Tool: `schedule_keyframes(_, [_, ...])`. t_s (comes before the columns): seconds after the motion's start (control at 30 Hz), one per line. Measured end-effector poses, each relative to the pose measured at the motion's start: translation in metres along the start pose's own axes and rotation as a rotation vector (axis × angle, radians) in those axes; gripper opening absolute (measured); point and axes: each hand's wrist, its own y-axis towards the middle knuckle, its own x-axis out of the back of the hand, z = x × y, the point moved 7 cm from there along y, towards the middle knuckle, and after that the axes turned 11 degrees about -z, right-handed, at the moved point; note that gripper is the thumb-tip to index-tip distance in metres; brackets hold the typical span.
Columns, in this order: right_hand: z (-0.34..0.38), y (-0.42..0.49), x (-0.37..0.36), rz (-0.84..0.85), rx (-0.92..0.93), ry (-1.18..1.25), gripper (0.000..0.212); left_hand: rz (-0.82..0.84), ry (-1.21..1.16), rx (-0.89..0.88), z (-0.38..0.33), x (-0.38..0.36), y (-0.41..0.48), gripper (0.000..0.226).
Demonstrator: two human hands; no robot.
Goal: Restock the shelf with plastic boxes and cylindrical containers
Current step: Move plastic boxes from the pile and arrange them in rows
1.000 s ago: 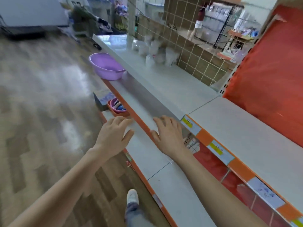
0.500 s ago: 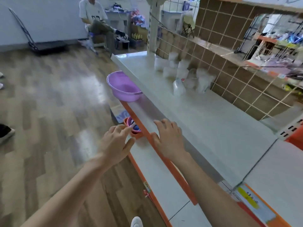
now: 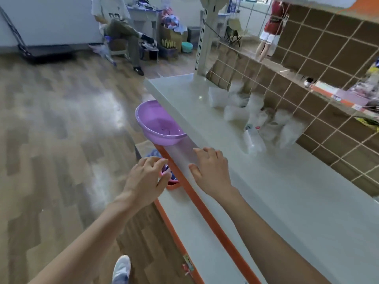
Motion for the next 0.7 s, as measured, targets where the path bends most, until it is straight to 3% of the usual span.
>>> schedule_keyframes(0.2, [0.035,0.076,-0.037,-0.038,-0.118,0.021,0.047,-0.001,-0.070,-0.077,0.065,0.009,0.075,0.070])
schedule_keyframes(0.37, [0.053,0.126,-0.052,-0.067,-0.206,0.005,0.047,0.030,-0.091,-0.160,0.102,0.019,0.135,0.044])
schedule_keyframes(0.7, [0.012,0.170,-0.069,-0.078,-0.368,-0.068,0.049,0.113,-0.165,-0.360,0.077,-0.018,0.225,0.054])
